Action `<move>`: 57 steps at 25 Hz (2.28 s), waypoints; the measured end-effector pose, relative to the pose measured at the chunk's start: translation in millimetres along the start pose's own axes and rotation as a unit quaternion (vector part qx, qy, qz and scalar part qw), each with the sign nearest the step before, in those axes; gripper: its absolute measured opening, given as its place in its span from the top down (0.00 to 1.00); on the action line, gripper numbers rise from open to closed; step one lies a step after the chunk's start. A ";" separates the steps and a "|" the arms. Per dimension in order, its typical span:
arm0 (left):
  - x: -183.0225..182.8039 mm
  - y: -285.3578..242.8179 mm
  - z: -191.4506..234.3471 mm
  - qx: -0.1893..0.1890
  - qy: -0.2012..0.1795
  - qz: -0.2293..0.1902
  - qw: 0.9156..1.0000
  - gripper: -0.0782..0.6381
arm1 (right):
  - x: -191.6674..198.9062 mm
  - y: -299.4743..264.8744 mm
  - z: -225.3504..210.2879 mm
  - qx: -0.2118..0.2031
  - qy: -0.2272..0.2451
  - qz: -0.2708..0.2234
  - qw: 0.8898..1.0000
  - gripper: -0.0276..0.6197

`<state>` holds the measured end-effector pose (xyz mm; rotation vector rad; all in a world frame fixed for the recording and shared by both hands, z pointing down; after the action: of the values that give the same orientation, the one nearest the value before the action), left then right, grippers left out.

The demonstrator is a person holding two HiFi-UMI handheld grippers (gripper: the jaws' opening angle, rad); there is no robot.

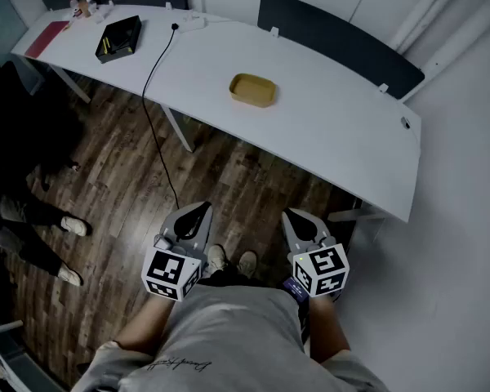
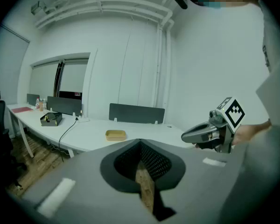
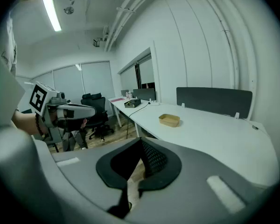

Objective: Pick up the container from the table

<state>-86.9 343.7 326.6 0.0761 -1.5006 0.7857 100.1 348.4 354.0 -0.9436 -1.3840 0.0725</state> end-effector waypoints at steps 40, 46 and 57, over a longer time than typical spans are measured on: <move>-2.8 10.4 75.0 0.040 -0.009 -0.005 0.999 0.90 | -53.7 -49.8 66.9 0.004 0.033 -0.019 0.999 0.93; -9.9 -6.9 84.5 0.040 -0.008 -0.007 0.999 0.90 | -63.2 -64.5 52.2 0.007 0.030 -0.017 0.999 0.93; -29.6 -62.0 109.9 0.028 -0.006 -0.012 1.000 0.90 | -89.0 -110.8 6.9 -0.005 0.024 -0.021 0.999 0.93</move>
<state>-145.9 229.0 338.6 0.1406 -1.4870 0.8096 20.4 230.7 349.1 -0.9188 -1.3598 0.0112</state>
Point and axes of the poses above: the fingertips, and each gripper's own axes: y backward along the fingers, z to its left, x out of its underside, the point moved 2 cm from there along y, backward along the fingers, and after that the axes turned 8 degrees about z, right-handed, at the moved point
